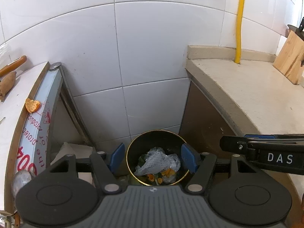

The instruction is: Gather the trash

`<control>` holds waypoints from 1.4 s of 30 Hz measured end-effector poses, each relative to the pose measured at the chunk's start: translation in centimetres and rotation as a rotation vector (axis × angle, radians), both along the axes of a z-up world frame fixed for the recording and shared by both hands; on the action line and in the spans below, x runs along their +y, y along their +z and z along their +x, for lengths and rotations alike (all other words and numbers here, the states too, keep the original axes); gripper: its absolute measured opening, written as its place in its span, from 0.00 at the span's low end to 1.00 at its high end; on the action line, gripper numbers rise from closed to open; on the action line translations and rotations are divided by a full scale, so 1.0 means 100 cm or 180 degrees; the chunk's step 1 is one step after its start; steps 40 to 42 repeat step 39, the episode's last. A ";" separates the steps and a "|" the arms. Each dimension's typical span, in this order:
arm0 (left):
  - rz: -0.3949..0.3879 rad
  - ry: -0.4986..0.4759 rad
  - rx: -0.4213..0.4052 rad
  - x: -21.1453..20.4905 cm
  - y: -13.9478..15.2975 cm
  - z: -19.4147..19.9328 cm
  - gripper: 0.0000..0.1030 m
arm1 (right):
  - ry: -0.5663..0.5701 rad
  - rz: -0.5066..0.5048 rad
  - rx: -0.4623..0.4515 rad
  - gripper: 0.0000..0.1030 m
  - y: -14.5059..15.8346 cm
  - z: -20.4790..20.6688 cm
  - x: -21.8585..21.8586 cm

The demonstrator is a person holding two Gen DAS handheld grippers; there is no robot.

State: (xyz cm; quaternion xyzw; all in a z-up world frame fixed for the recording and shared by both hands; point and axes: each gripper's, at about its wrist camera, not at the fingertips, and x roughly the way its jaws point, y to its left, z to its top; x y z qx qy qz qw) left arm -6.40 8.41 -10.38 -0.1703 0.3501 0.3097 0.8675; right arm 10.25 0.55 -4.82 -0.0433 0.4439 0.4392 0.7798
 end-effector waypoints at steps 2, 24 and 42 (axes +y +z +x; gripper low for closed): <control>0.0003 -0.0005 -0.0011 -0.001 0.001 -0.001 0.58 | 0.0006 0.0002 -0.0013 0.54 0.001 -0.001 -0.001; 0.0013 0.0021 -0.0021 -0.013 -0.001 -0.005 0.62 | 0.0024 -0.0004 0.0009 0.54 0.002 -0.003 -0.012; 0.0020 0.0020 -0.0017 -0.019 0.000 -0.007 0.63 | 0.0014 -0.0014 -0.0006 0.54 0.002 -0.005 -0.016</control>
